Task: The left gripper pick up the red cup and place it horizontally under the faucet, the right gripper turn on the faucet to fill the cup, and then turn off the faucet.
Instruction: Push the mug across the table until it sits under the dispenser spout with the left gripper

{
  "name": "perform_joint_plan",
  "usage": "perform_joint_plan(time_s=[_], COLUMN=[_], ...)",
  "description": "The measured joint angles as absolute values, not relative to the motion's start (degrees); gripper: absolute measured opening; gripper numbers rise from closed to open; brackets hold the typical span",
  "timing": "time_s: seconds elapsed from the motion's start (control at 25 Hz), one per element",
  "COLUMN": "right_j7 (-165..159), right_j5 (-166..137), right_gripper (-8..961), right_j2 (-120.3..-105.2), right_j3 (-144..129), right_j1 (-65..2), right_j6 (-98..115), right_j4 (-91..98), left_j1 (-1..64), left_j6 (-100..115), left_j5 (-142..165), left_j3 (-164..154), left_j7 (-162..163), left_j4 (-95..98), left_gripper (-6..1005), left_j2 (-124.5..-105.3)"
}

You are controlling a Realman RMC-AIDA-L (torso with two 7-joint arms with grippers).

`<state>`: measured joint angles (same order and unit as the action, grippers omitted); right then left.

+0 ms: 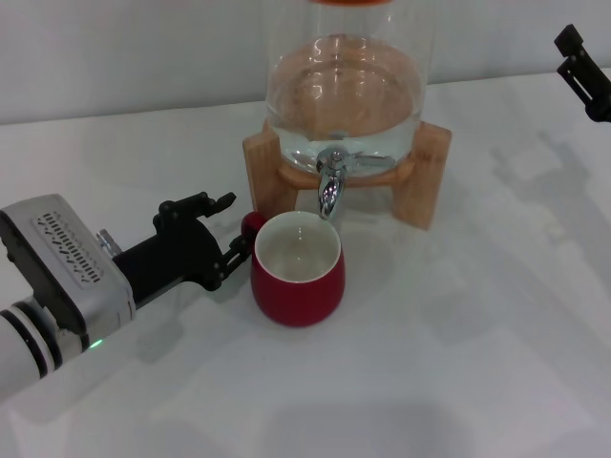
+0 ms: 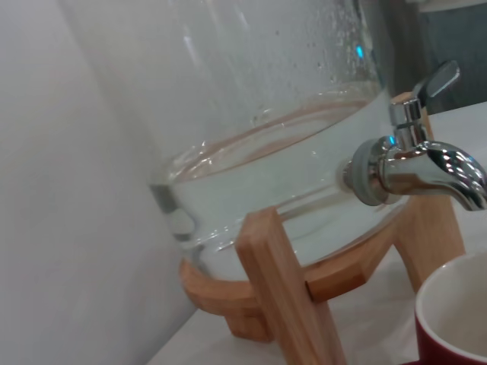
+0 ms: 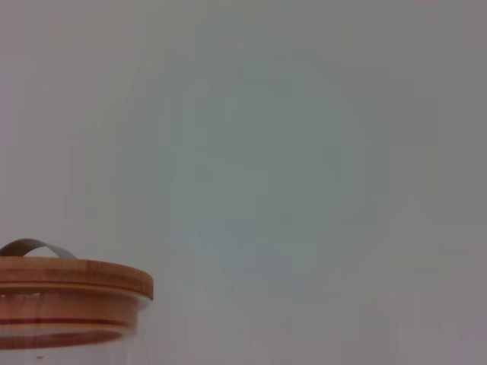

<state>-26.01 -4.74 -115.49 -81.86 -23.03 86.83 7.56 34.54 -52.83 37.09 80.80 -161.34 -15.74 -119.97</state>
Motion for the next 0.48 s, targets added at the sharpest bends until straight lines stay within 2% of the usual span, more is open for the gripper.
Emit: perform_joint_plan(time_s=[0.08,0.16,0.48], right_j7=[-26.0,-26.0,-26.0], right_j5=[-4.7,-4.7,-4.7], right_gripper=[819,820,821], right_j2=[-115.49,-115.49,-115.49], right_j3=[-81.9,-81.9,-81.9], right_j1=[-23.0,-23.0,-23.0], right_j6=[86.9,86.9,86.9], right_j4=[7.6,7.6,7.6], left_j1=[34.5,34.5,34.5], left_j6=[-52.8,-52.8,-52.8], left_j5=[37.0,36.9,36.8], left_j3=[80.5,80.2,80.2], left_j7=[-161.3,-161.3,-161.4], left_j4=[-15.7,-15.8,-15.8], left_gripper=[406,483,485], left_j2=[-119.97,-119.98,-120.05])
